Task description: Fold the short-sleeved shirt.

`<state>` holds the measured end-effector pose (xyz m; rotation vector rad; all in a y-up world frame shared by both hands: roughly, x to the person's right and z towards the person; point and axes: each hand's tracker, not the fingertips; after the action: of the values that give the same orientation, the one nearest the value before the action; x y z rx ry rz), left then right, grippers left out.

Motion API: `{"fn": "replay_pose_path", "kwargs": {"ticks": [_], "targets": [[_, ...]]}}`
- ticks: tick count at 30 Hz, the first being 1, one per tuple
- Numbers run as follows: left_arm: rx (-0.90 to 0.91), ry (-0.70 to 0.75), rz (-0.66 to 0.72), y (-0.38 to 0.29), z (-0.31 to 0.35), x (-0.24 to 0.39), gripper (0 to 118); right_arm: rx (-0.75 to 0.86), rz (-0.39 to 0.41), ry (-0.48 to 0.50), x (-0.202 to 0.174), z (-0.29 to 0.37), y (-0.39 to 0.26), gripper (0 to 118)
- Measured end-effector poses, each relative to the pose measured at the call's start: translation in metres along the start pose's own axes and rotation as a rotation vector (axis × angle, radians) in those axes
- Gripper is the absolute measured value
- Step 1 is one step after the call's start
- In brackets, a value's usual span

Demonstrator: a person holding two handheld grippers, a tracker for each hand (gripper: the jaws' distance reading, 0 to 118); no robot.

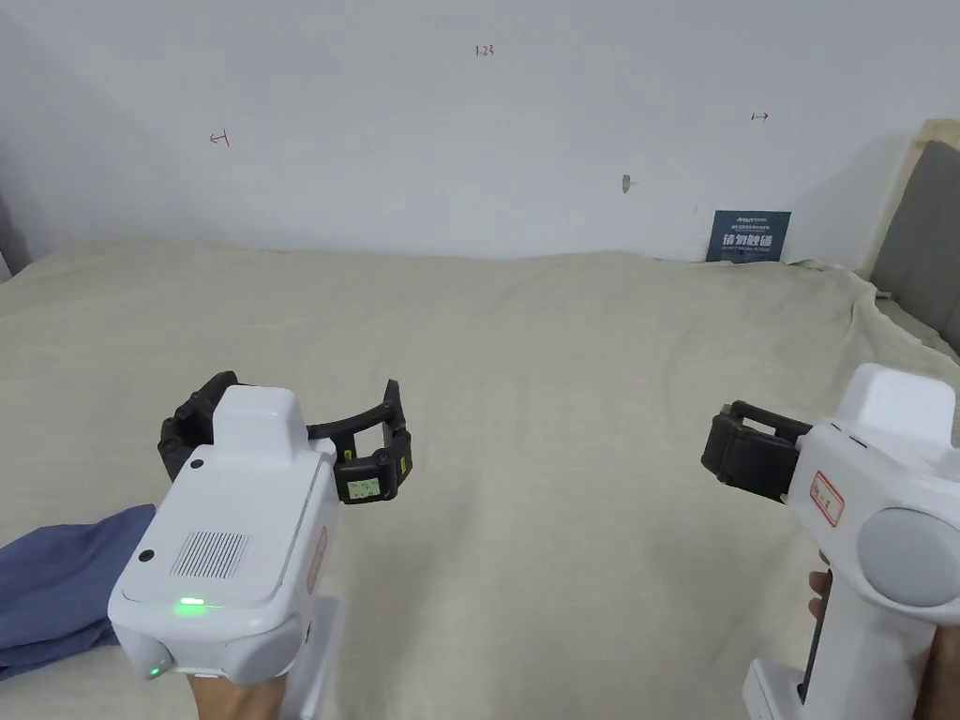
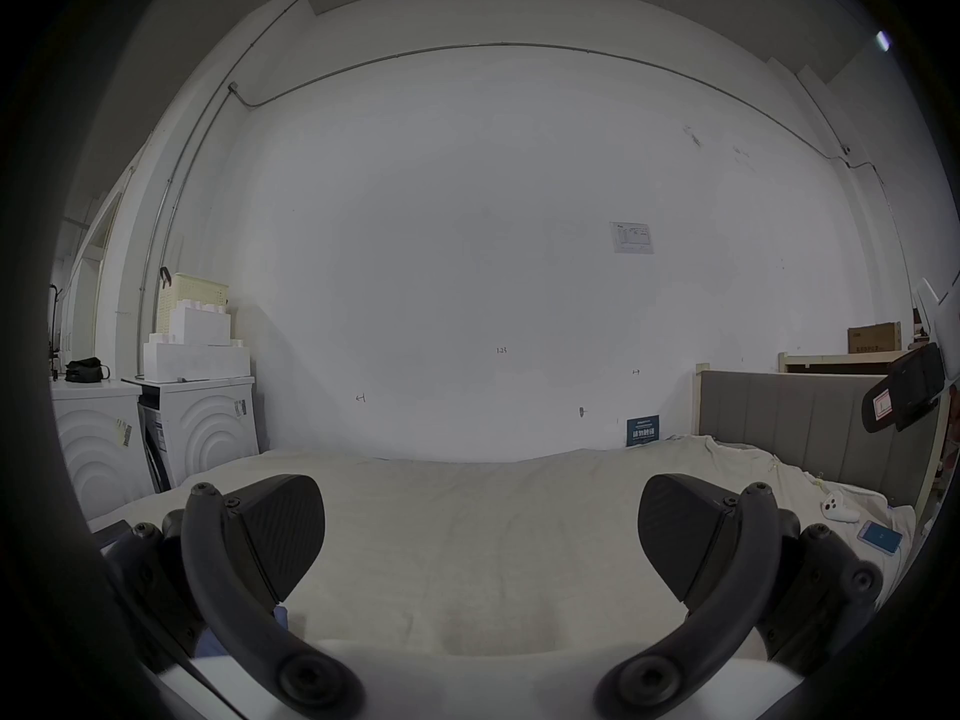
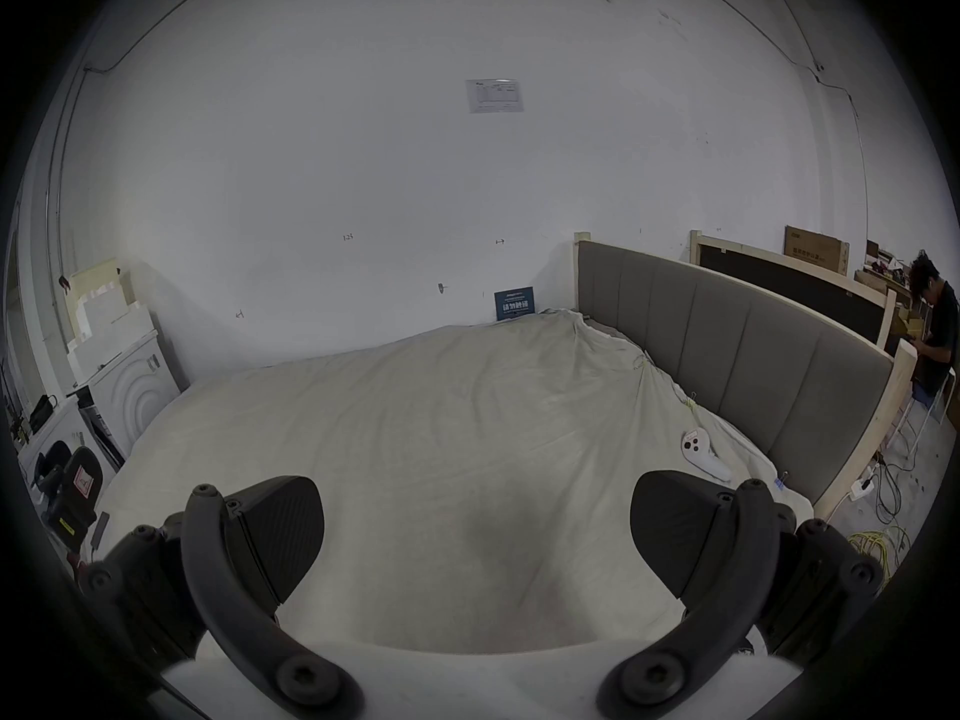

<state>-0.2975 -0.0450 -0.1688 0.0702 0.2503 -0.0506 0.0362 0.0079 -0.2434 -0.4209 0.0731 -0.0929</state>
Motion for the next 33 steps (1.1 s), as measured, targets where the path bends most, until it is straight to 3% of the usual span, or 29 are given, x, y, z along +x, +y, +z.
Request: {"fn": "replay_pose_path", "kwargs": {"ticks": [7,13,33], "targets": [[0.004,0.001,0.0,0.001,0.002,0.0,118,0.133,0.066,-0.001,-0.001,-0.002,-0.008,116],[0.007,0.005,0.003,0.002,0.002,-0.001,118,0.353,0.083,0.113,-0.007,0.019,-0.022,117],[0.004,0.014,-0.004,-0.002,0.004,-0.001,118,0.396,0.115,0.087,-0.014,0.028,-0.024,118]]}}
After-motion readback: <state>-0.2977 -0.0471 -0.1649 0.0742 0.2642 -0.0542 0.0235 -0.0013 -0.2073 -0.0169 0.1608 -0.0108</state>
